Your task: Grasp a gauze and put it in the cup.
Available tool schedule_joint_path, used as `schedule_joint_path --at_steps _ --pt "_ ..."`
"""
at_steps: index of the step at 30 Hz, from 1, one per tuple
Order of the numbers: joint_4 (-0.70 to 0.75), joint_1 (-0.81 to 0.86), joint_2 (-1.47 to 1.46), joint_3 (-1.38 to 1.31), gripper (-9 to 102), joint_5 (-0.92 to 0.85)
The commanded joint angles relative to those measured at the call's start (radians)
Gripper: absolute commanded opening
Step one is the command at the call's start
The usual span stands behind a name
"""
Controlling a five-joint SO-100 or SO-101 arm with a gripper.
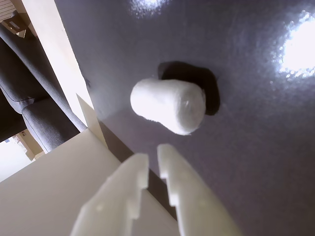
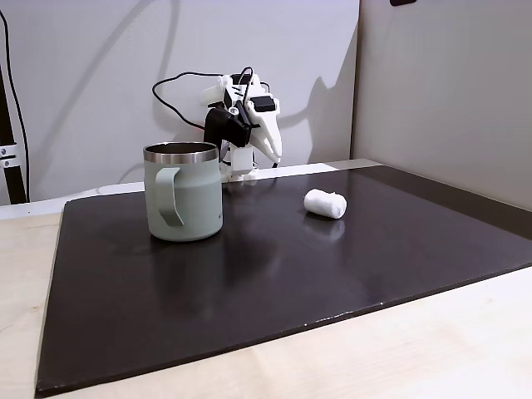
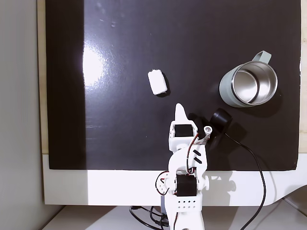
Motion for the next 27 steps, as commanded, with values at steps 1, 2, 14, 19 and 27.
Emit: schedule_joint_path --at_steps 1,2,14,19,27 --pt "-0.032 -0.057 0.005 -0.005 0 -0.072" --pt "-0.032 -0.057 0.005 -0.005 0 -0.072" --pt "-0.032 -0.051 0.005 -0.005 0 -0.055" --pt "-0.032 -0.051 0.005 -0.005 0 -0.058" --pt "0.052 -0.078 0.005 -0.118 0 -0.127"
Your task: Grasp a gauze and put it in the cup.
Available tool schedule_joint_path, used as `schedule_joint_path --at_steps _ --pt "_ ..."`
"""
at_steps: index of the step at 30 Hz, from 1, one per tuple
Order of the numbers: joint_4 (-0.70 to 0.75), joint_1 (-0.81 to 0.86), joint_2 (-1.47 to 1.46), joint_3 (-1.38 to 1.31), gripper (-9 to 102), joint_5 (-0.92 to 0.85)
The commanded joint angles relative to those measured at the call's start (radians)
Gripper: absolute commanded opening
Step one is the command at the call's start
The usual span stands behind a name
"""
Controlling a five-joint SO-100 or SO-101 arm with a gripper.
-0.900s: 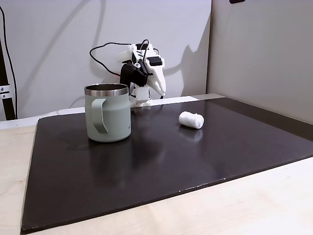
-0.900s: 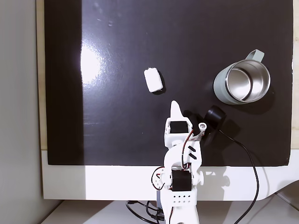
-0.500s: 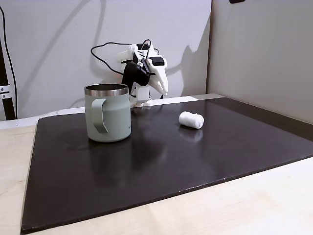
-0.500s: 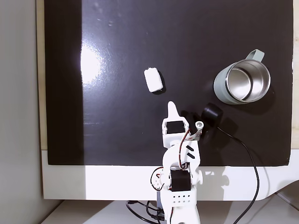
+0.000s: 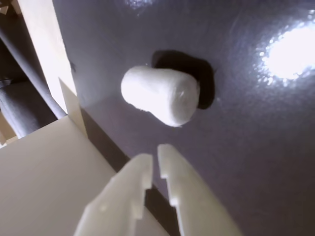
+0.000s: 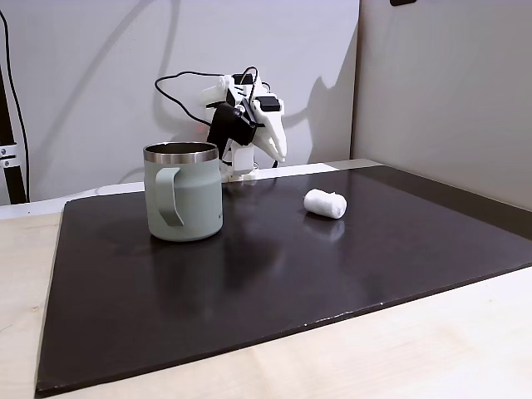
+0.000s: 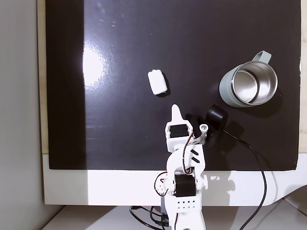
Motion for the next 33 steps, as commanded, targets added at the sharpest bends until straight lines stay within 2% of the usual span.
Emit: schedule_joint_path --at_steps 1,4,8,14,22,29,33 --pt "0.043 -0.04 0.003 -0.126 0 -0.032" --pt "0.067 -0.075 -0.083 -0.236 0 -0.051" --pt "0.086 -0.083 -0.364 -0.474 0 -0.071" --pt "0.144 -0.083 -0.715 -0.785 1 -0.222" --pt "0.239 -0.051 -1.042 -1.098 13 -0.569" --pt "0.399 -0.049 -1.295 -1.315 20 -0.928" --pt "0.511 -0.051 -1.43 -1.436 23 -1.072"
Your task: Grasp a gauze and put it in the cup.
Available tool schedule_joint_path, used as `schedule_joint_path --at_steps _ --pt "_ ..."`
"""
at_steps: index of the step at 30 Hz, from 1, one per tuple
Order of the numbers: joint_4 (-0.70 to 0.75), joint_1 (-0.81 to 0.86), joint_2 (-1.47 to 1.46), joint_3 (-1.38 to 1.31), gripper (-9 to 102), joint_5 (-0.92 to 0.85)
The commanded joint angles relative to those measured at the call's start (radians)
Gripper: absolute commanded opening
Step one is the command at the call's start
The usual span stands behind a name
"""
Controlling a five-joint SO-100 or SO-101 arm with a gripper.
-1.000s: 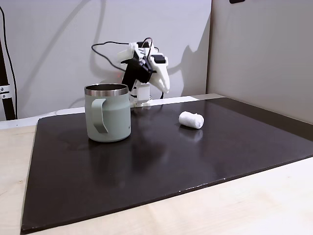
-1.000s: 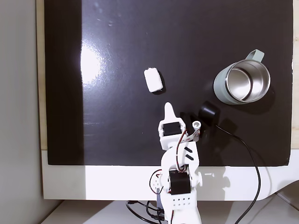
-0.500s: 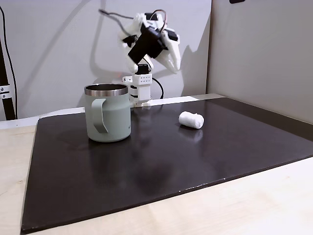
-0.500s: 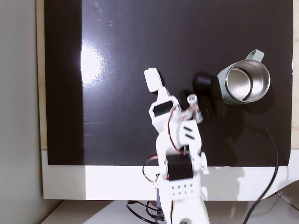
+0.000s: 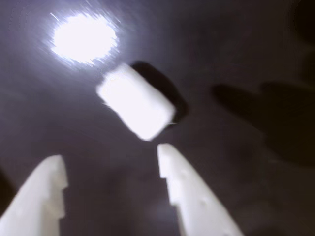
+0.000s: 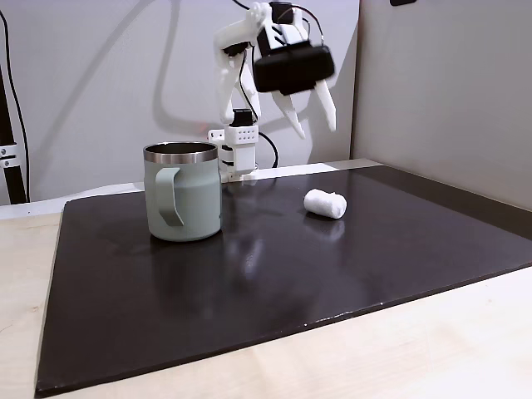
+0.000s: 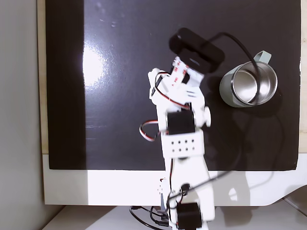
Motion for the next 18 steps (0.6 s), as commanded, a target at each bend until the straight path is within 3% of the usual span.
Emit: schedule_joint_path --at_steps 1,10,18 --pt "0.097 0.006 -0.098 -0.17 24 -0.114" --pt "0.337 -0.015 -0.446 -0.459 27 -0.227" --pt "0.379 -0.035 -0.686 -0.678 28 -0.23"
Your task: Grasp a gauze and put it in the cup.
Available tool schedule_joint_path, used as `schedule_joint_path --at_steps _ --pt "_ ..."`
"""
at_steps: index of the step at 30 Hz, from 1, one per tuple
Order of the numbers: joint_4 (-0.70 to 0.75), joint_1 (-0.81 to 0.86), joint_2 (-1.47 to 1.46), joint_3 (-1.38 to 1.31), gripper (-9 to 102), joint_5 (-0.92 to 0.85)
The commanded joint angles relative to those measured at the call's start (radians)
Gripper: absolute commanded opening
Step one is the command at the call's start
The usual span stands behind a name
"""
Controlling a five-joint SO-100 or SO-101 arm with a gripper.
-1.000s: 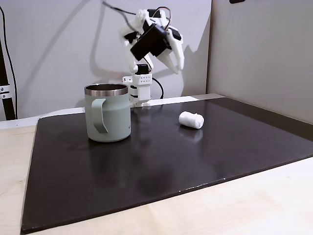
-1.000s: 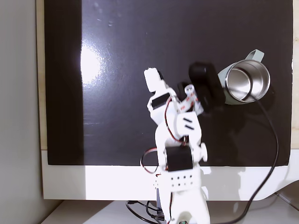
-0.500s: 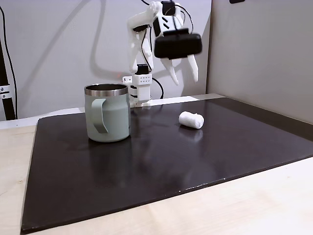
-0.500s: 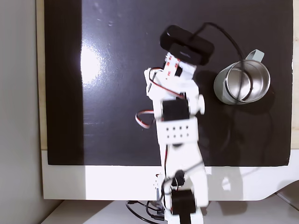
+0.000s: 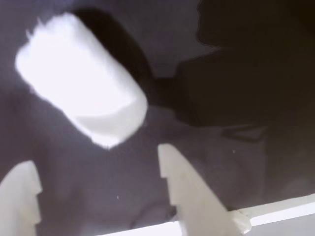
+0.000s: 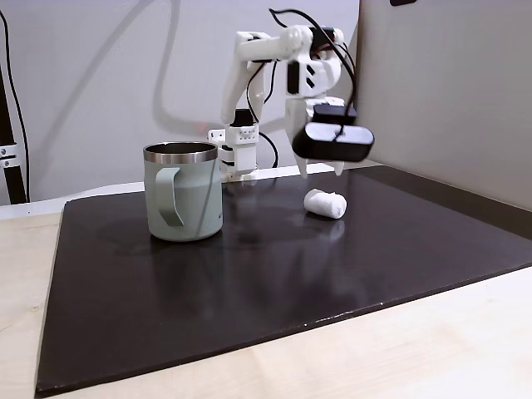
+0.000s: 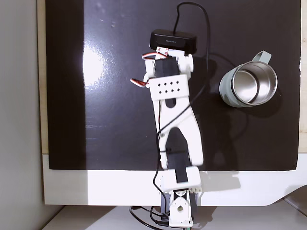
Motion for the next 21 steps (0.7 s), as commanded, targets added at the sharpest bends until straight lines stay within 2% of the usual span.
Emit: schedule_joint_path --at_steps 1,9,21 --pt "0.012 -0.008 -0.051 -0.132 28 -0.005" --pt "0.02 -0.005 -0.213 -0.229 27 -0.003" --pt "-0.067 -0.005 -0.288 -0.147 21 0.0"
